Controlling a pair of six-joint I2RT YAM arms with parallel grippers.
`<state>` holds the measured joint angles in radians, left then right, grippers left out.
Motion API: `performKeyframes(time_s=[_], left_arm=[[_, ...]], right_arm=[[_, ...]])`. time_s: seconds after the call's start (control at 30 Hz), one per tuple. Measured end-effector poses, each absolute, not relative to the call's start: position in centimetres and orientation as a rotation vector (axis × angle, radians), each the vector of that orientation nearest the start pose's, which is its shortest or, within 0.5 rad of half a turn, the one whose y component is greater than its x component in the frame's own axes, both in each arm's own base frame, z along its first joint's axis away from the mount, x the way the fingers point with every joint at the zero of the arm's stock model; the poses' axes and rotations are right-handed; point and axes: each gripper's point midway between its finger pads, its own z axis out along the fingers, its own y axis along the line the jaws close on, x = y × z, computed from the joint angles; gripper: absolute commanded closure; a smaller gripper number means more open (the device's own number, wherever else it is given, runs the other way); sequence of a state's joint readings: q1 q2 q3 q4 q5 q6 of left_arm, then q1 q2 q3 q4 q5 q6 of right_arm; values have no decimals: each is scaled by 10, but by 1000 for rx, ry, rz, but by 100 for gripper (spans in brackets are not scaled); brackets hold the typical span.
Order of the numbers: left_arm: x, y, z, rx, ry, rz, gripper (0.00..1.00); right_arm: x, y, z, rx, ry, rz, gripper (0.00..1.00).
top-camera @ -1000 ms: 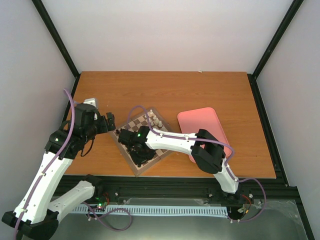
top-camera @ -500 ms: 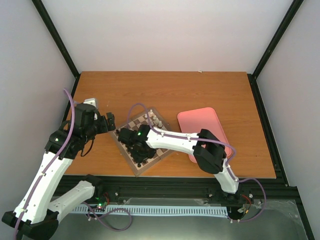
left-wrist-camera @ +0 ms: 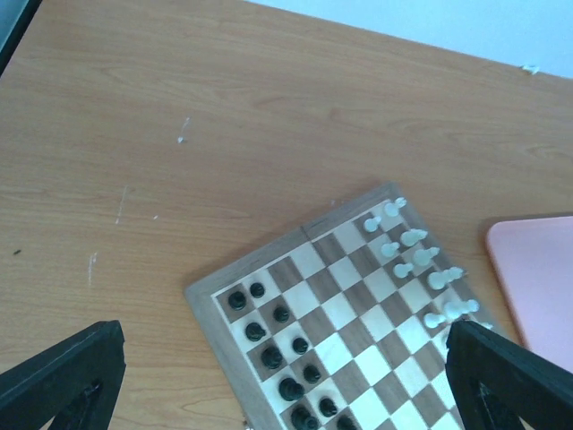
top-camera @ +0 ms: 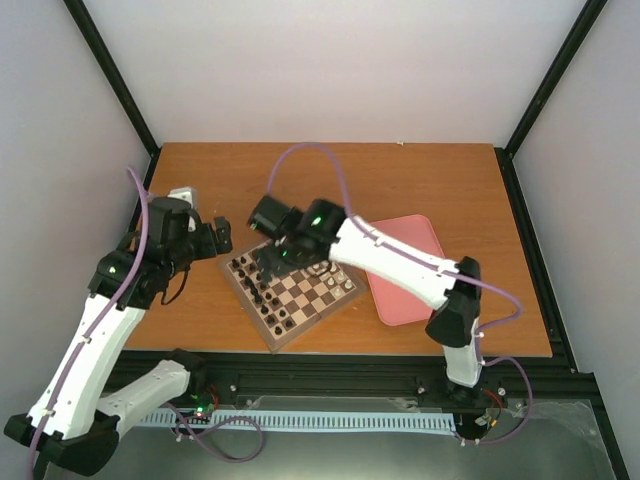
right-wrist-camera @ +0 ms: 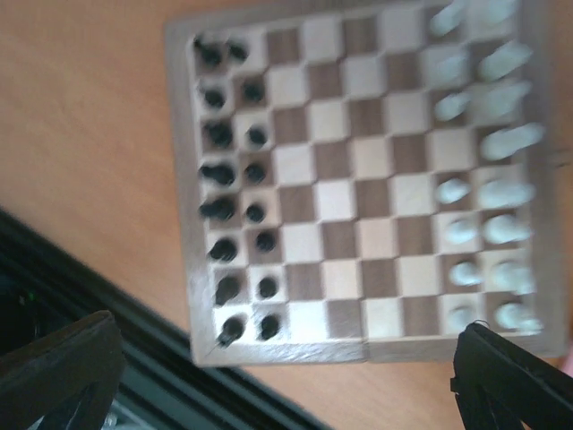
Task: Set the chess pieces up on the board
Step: Reset both arms
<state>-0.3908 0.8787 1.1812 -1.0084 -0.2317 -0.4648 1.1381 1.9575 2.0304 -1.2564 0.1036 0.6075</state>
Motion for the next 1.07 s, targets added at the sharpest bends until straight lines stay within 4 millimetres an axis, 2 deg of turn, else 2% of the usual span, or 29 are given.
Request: performKeyframes(time_s=[0.07, 0.13, 0.23, 0.33, 0.4, 0.47, 0.6, 0.77, 0.93, 1.07], left_arm=[[251, -64, 302, -191, 2245, -215, 0], [256, -69, 314, -172, 2240, -236, 0], [266, -77, 329, -139, 2248, -248, 0], [276, -83, 332, -104, 2272, -235, 0], [283, -86, 334, -82, 2283, -222, 0], [289, -89, 335, -66, 2290, -212, 0], [300, -94, 335, -38, 2315, -190, 0], [325, -104, 334, -15, 2342, -175, 0], [346, -118, 321, 4, 2391, -190, 0], [352, -124, 311, 6, 2419, -198, 0]], right_arm=[[230, 386, 230, -619, 2680, 350, 0], [261, 359, 245, -507, 2664, 349, 0], [317, 307, 264, -305, 2630, 341, 0], [364, 254, 276, -132, 2584, 321, 0], [385, 227, 280, -63, 2560, 294, 0], [397, 208, 281, -34, 2545, 253, 0], [411, 188, 278, -51, 2529, 169, 0], [426, 176, 268, -90, 2533, 110, 0], [438, 166, 267, -121, 2507, 68, 0], [445, 164, 268, -146, 2481, 59, 0]])
